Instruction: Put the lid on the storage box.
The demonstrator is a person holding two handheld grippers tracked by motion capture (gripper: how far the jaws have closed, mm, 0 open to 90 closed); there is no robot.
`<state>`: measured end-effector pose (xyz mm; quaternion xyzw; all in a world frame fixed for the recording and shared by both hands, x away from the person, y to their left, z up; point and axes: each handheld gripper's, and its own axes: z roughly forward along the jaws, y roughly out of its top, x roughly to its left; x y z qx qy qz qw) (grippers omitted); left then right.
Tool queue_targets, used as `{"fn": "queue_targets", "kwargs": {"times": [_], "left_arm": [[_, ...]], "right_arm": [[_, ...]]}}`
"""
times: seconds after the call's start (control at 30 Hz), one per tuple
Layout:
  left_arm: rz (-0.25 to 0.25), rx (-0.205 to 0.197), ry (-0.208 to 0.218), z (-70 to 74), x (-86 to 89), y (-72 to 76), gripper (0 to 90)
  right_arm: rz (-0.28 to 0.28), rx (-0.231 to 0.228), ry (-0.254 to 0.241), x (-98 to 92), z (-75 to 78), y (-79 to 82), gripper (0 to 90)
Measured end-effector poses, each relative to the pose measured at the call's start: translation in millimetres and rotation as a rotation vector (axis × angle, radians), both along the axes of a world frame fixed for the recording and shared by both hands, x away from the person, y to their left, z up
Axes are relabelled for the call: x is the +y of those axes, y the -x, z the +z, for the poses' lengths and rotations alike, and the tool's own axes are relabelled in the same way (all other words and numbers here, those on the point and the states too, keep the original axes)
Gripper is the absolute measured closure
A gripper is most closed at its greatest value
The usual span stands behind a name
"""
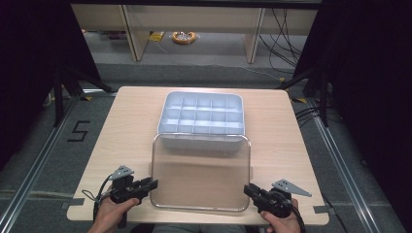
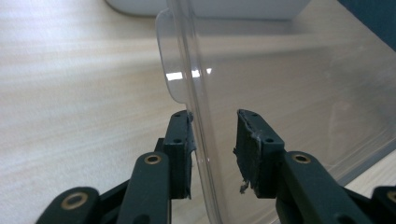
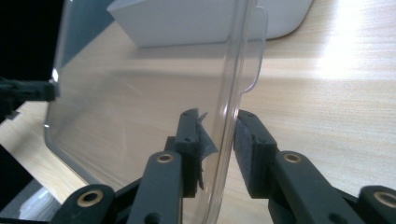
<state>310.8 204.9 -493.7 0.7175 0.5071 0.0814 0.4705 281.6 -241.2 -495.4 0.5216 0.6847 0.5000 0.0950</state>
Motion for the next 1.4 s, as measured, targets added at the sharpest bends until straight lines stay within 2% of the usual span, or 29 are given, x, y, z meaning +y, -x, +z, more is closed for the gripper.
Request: {"fn": "queue_targets", "kwargs": {"times": [0.03,0.07,0.1,0.13,0.17,0.2,0.23,0.27,0.3,0.33,0.37,0.4,0.47,0.53,0.57,0.6,0.7,0.73,0.77,0.8,0.93,0.97,1.03,1.07,1.1,1.2,1.3,1.33,1.4], "left_arm": [[0.004,-0.005,0.001,2.3,-0.1,0.4,66.1],[0.002,-0.008,0.003,4.3,0.3,0.4,66.2],[0.004,-0.016,0.003,6.1,-0.3,0.3,66.3],[0.003,-0.021,-0.001,7.6,-0.7,0.0,66.3],[0.009,-0.025,0.002,8.5,-1.2,-0.5,66.3],[0.012,-0.024,0.009,9.3,-1.1,-1.2,66.4],[0.008,-0.023,0.006,10.6,-0.7,-2.2,66.4],[0.015,-0.024,0.011,11.3,-1.0,-3.1,66.4],[0.016,-0.031,0.011,12.2,-1.2,-4.9,66.4],[0.017,-0.033,0.01,12.7,-1.5,-6.1,66.4],[0.022,-0.035,0.008,13.3,-1.8,-7.8,66.3],[0.019,-0.031,0.006,13.6,-1.3,-10.0,66.3],[0.029,-0.024,0.021,13.2,-1.1,-15.2,66.3],[0.031,-0.018,0.026,13.2,-1.6,-19.6,66.3],[0.027,-0.021,0.024,13.8,-2.4,-21.6,66.2],[0.024,-0.022,0.022,14.2,-2.7,-22.6,66.0],[0.024,-0.024,0.013,16.2,-3.2,-26.4,66.0],[0.035,-0.021,0.016,16.5,-4.1,-28.0,65.9],[0.025,-0.019,0.013,16.5,-3.2,-29.6,65.5],[0.035,-0.022,0.016,16.6,-3.8,-31.5,65.3],[0.047,-0.009,0.046,18.7,-1.6,-38.9,65.3],[0.047,-0.013,0.05,19.2,-1.6,-40.4,65.3],[0.045,-0.013,0.052,21.5,-1.7,-43.4,65.0],[0.05,-0.018,0.048,22.8,-2.2,-44.4,64.9],[0.049,-0.024,0.05,24.0,-1.8,-46.0,64.8],[0.057,-0.024,0.053,27.0,-1.5,-49.9,65.0],[0.067,-0.029,0.06,30.0,-1.0,-55.3,64.8],[0.065,-0.024,0.068,31.0,-0.3,-57.6,64.8],[0.07,-0.018,0.082,32.7,0.7,-62.2,65.4]], "right_arm": [[-0.02,0.027,-0.011,1.3,1.3,0.9,72.4],[-0.025,0.023,-0.039,2.7,1.1,0.2,72.3],[-0.007,-0.009,-0.01,-0.6,0.6,-2.9,72.2],[-0.018,0.003,0.0,0.4,2.1,-2.9,72.1],[-0.017,0.003,-0.021,1.3,3.2,-3.7,72.1],[-0.017,0.003,-0.001,0.3,4.1,-4.7,71.9],[-0.031,0.028,-0.027,2.3,6.5,-5.5,71.5],[-0.031,0.028,-0.027,2.3,6.5,-5.5,71.5],[-0.015,-0.002,-0.003,0.7,6.1,-9.1,71.5],[-0.02,-0.011,-0.014,1.3,6.1,-11.1,71.5],[-0.033,0.009,-0.021,2.9,7.6,-11.0,71.4],[-0.028,0.007,-0.023,2.8,8.4,-12.4,71.5],[-0.018,-0.02,-0.011,1.5,9.5,-17.2,71.5],[-0.02,-0.006,-0.023,2.1,11.4,-18.9,71.4],[-0.02,-0.026,0.0,1.4,10.2,-22.5,71.0],[-0.015,-0.021,-0.015,1.3,10.0,-25.2,70.8],[-0.033,0.006,-0.001,0.5,11.3,-28.8,70.6],[-0.03,-0.022,-0.003,0.3,10.2,-31.7,70.6],[-0.044,0.016,-0.028,3.4,13.4,-30.7,70.6],[-0.038,-0.026,-0.006,2.3,12.5,-33.9,70.6],[-0.023,-0.035,-0.001,3.0,18.8,-41.5,70.3],[-0.043,-0.02,-0.023,5.1,21.1,-41.9,70.1],[-0.043,-0.019,-0.03,5.6,24.9,-45.1,69.7],[-0.03,-0.052,-0.012,4.2,25.5,-48.8,69.6],[-0.033,-0.061,-0.012,4.3,26.2,-51.5,69.4],[-0.041,-0.065,0.018,4.3,28.7,-57.7,69.3],[-0.048,-0.066,-0.005,7.0,31.8,-62.7,69.1],[-0.057,-0.052,-0.014,9.1,33.6,-63.2,69.1],[-0.046,-0.074,0.004,7.5,36.5,-68.2,69.1]]}}
